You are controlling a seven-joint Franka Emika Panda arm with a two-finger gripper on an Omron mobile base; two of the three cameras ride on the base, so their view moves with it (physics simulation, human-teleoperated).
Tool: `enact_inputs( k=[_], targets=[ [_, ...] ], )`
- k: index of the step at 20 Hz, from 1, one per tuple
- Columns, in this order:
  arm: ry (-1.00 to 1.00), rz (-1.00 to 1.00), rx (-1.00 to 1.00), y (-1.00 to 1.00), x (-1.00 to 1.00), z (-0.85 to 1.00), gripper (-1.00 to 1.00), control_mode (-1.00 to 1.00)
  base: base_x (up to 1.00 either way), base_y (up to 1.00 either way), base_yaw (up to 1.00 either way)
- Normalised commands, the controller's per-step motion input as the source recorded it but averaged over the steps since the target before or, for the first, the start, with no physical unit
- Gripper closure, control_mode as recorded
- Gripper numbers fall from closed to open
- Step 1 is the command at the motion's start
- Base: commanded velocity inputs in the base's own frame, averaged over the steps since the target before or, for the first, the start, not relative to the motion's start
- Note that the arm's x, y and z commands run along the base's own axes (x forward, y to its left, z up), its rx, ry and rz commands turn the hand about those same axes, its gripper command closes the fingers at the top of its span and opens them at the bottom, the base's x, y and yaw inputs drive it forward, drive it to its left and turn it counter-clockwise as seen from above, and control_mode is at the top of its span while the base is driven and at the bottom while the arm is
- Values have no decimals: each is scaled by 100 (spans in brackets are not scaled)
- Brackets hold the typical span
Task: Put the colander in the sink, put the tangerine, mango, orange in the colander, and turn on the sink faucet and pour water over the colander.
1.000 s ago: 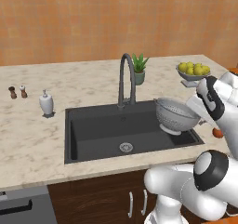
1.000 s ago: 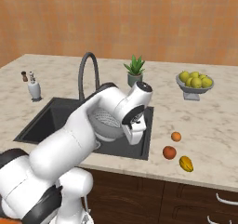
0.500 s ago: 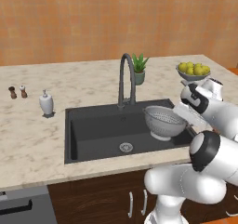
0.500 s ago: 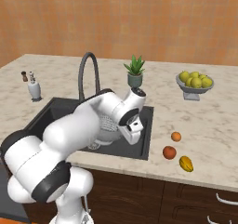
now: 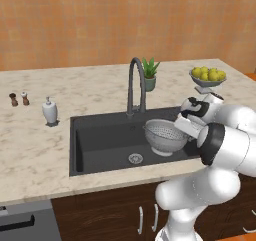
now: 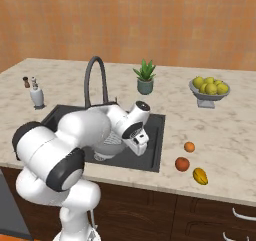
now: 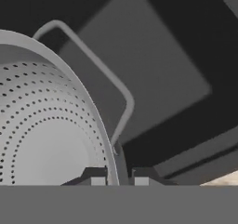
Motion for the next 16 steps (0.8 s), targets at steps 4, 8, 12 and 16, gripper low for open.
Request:
enact_inputs(
  k=[4, 8, 12, 16],
  targets=[
    [-12, 13, 0, 21, 17, -44, 100, -100, 0, 0, 0],
    [-11, 10, 0, 29, 17, -40, 100, -100, 0, 0, 0],
    [-3, 7, 0, 25, 30, -28, 100, -100, 0, 0, 0],
    [3, 4, 0, 3, 46, -28, 100, -100, 0, 0, 0]
  ],
)
